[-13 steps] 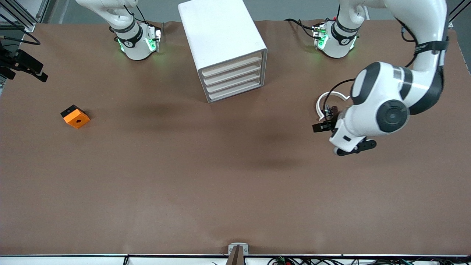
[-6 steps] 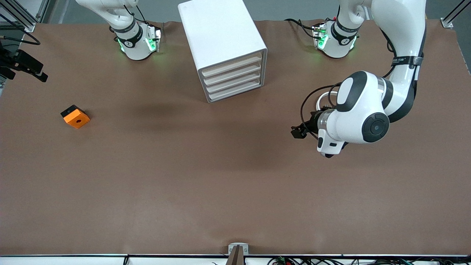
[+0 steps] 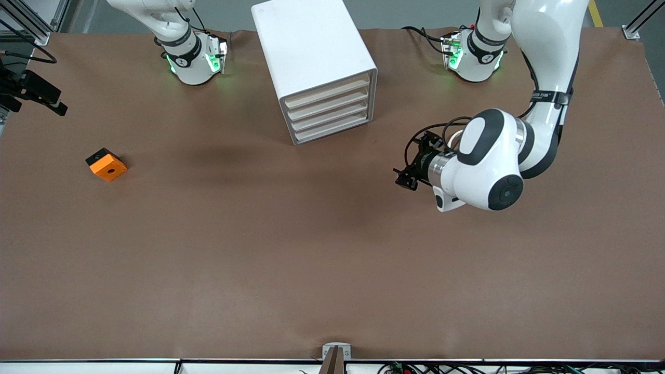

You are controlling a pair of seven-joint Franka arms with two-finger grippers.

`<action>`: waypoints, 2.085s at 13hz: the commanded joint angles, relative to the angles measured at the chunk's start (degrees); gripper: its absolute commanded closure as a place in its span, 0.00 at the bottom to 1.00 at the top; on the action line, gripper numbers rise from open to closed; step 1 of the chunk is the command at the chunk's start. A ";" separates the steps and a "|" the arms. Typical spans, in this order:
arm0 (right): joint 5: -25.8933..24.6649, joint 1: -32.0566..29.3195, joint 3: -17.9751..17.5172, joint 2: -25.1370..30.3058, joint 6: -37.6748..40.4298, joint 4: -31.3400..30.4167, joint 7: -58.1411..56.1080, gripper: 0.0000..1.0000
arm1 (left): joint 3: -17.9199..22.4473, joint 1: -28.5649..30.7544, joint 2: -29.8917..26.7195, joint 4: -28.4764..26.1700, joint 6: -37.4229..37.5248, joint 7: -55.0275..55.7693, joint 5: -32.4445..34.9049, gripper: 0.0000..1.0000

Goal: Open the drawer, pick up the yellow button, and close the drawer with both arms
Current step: 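Move the left gripper toward the white cabinet's drawer handle, then grasp the drawer front with the left gripper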

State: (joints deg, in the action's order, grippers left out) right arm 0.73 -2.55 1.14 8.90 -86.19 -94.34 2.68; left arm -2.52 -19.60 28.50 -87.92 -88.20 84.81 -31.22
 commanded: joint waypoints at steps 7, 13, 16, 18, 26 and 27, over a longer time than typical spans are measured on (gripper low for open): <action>0.06 -1.05 -0.61 1.64 -0.03 -1.55 -0.84 0.00 | -3.45 0.17 12.54 6.18 19.10 35.23 -11.84 0.00; 0.06 -0.96 -0.61 1.64 0.06 -1.72 -0.75 0.00 | -8.90 -0.79 13.86 3.02 22.81 39.29 -17.64 0.08; 0.06 -0.96 -0.61 1.64 0.06 -1.72 -0.84 0.00 | -8.90 -2.64 15.44 2.58 22.63 39.46 -17.92 0.28; 0.06 -0.96 -0.61 1.64 0.06 -1.72 -0.84 0.00 | -8.90 -3.34 15.88 0.91 22.54 39.46 -18.00 0.42; -0.03 -0.88 -0.61 1.91 -0.21 -2.42 -1.01 0.00 | -8.90 -6.24 15.27 -4.02 22.54 41.31 -19.58 0.44; -0.03 -0.88 -0.61 1.91 -0.21 -2.51 -0.93 0.00 | -8.90 -6.42 15.27 -4.11 22.54 41.31 -19.58 0.51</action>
State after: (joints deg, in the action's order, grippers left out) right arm 0.72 -2.56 1.19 8.96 -85.97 -95.13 2.58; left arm -11.59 -25.37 44.82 -90.84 -66.11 124.90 -49.33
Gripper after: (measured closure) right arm 0.000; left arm 0.441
